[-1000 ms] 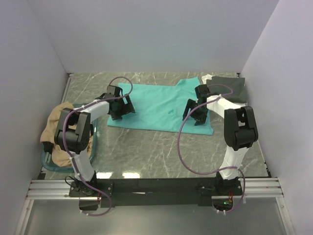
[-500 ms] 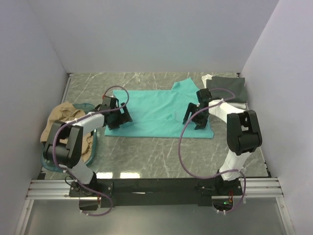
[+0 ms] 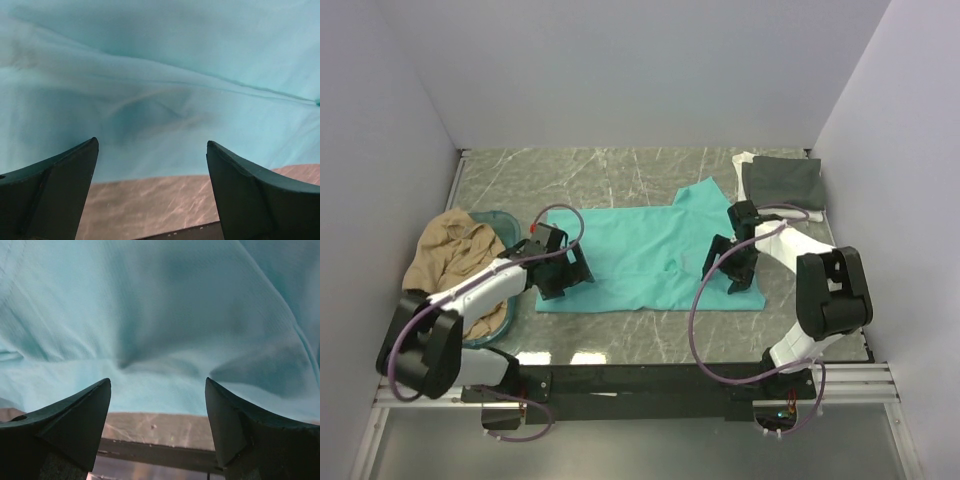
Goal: Fold and stack the t-shirts
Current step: Fold the tshirt
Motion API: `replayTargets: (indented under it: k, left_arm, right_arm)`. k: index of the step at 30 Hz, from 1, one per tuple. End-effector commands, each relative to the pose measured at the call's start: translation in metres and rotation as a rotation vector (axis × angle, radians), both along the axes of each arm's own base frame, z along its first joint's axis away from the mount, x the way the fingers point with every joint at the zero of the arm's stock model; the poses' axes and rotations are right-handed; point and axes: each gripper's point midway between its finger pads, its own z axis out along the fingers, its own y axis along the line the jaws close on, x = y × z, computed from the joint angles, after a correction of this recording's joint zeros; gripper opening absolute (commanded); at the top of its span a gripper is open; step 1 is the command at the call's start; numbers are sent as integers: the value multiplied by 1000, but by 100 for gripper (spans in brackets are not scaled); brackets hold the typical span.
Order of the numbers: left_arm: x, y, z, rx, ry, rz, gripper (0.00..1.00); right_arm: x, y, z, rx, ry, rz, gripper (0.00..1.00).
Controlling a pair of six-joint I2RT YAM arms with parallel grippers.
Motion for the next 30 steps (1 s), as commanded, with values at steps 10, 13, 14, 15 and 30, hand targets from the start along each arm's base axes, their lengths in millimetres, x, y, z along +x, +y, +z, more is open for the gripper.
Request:
replayTargets:
  k: [10, 13, 14, 15, 30]
  left_arm:
    - [48, -7, 61, 7, -149, 19, 98]
    - [62, -15, 51, -4, -152, 3, 98]
    - [64, -16, 47, -1, -152, 0, 98]
    - [69, -17, 44, 5, -166, -8, 98]
    - [34, -2, -29, 63, -11, -12, 98]
  right_arm:
    - [79, 27, 85, 20, -248, 119, 82]
    - [84, 46, 73, 40, -233, 159, 82]
    - [84, 51, 69, 45, -231, 170, 82]
    - [85, 54, 60, 46, -226, 178, 81]
    - [36, 49, -20, 17, -51, 203, 81]
